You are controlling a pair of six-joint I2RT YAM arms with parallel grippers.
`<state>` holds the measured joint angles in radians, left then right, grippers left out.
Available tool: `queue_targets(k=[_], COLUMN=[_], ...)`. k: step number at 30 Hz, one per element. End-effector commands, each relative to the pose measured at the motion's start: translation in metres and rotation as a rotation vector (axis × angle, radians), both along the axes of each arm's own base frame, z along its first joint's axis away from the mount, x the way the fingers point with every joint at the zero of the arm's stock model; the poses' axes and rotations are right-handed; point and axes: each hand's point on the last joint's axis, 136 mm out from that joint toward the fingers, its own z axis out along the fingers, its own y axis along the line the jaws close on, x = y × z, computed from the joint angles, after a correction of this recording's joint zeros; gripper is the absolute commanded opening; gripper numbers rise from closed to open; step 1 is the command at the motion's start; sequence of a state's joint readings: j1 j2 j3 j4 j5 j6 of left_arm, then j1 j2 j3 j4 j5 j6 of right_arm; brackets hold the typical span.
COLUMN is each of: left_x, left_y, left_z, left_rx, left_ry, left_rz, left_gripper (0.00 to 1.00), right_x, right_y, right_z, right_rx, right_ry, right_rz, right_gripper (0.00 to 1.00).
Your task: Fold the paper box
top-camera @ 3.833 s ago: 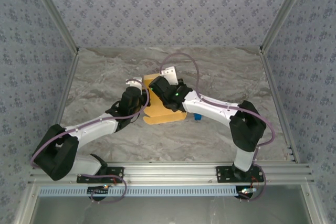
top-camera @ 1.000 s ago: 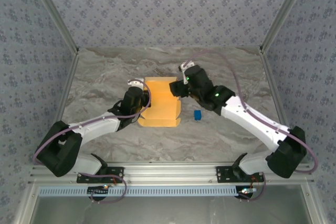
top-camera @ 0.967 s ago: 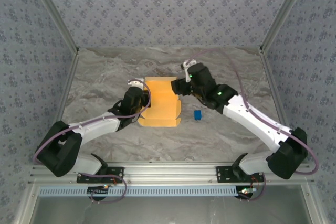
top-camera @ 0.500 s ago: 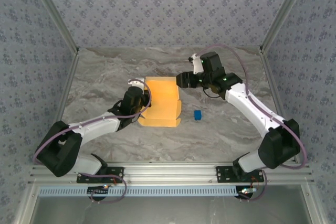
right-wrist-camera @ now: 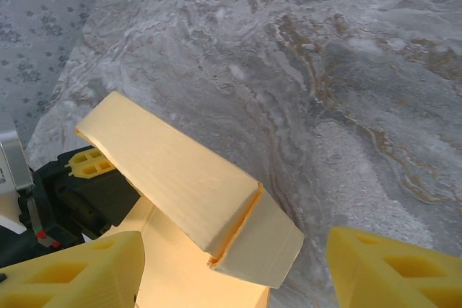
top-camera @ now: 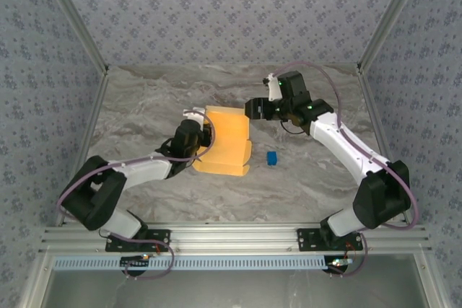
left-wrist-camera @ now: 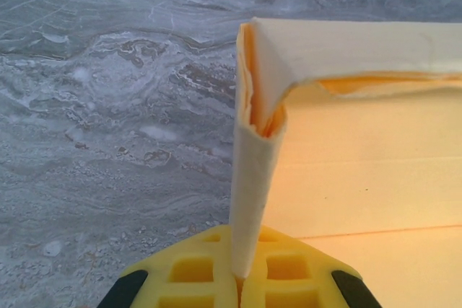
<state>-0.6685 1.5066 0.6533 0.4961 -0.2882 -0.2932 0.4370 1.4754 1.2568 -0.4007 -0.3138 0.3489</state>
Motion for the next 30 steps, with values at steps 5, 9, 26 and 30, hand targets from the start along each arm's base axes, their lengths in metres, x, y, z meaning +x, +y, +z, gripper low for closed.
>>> queue_targets(k=[5, 9, 26, 30], left_x=[0.008, 0.008, 0.002, 0.0], left_y=[-0.026, -0.034, -0.038, -0.037], left_z=[-0.006, -0.019, -0.057, -0.062], left_rx=[0.026, 0.03, 0.074, 0.075], left_ry=[-0.102, -0.106, -0.091, -0.086], left_rz=[-0.064, -0.091, -0.094, -0.094], left_gripper=[0.02, 0.02, 0.02, 0.03], right_x=[0.0, 0.0, -0.008, -0.012], right_y=[-0.034, -0.039, -0.02, -0.022], right_z=[-0.034, -0.057, -0.121, -0.132], right_rx=[-0.042, -0.06, -0.055, -0.068], right_ry=[0.079, 0.133, 0.298, 0.318], right_rz=[-0.09, -0.103, -0.04, -0.04], right_gripper=[0.69, 0.68, 0.57, 0.55])
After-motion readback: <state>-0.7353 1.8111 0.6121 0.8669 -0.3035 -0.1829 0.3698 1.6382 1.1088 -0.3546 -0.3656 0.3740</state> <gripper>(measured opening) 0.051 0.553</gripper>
